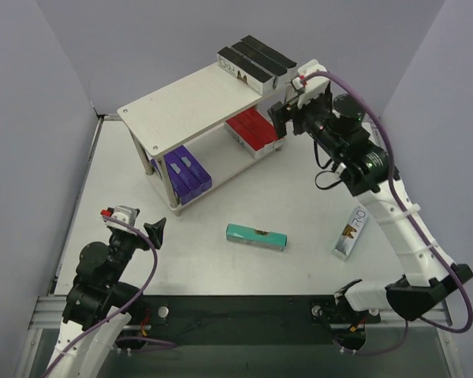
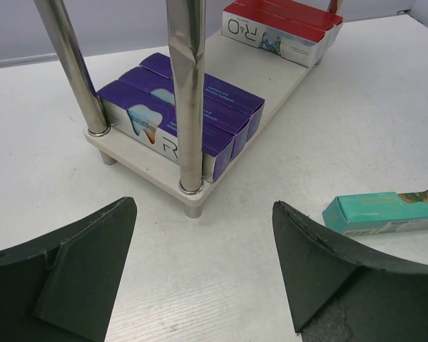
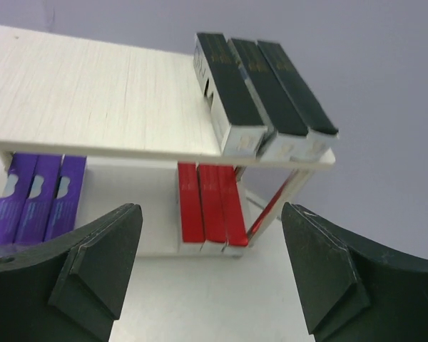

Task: Place and organize the toothpastes onto the shelf
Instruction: Pick up the toothpaste from the center of the board.

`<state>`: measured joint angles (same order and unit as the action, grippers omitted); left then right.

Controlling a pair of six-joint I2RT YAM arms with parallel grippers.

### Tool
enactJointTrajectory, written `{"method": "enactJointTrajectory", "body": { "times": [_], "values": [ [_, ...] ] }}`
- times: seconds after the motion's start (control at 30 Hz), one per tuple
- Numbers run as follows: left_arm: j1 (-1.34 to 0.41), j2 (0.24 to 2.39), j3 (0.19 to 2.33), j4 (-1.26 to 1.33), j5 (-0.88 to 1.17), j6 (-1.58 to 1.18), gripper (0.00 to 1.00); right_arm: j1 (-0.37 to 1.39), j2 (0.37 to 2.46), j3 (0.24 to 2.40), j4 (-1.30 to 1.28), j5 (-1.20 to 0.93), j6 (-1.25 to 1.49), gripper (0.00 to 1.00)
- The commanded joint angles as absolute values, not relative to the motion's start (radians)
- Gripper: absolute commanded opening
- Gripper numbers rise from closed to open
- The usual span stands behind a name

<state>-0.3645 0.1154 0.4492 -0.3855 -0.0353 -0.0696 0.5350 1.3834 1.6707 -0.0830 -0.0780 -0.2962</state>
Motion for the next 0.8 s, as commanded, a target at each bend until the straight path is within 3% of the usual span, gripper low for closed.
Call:
{"method": "enactJointTrajectory", "body": {
  "times": [0.0,0.33,0.53,0.77],
  "values": [
    [-0.359,0.114,0.456,-0.331,-0.015,-0.064,0.88,0.503,1.218,1.466,-0.094,-0.110,-0.111,0.82],
    [-0.359,0.150,0.457,-0.322,0.035,-0.064,0.88,0.419,0.905,1.010,-0.179,-0.184,0.156,0.82],
    [-0.359,0.152,0.456,-0.322,0.032,-0.063,0.88,0.417,0.845,0.824,-0.244,-0.331,0.293,0.83],
    [-0.359,0.160,0.456,-0.321,0.032,-0.061,0.88,0.410,0.877,0.660,-0.238,-0.342,0.387,0.85]
  ]
}}
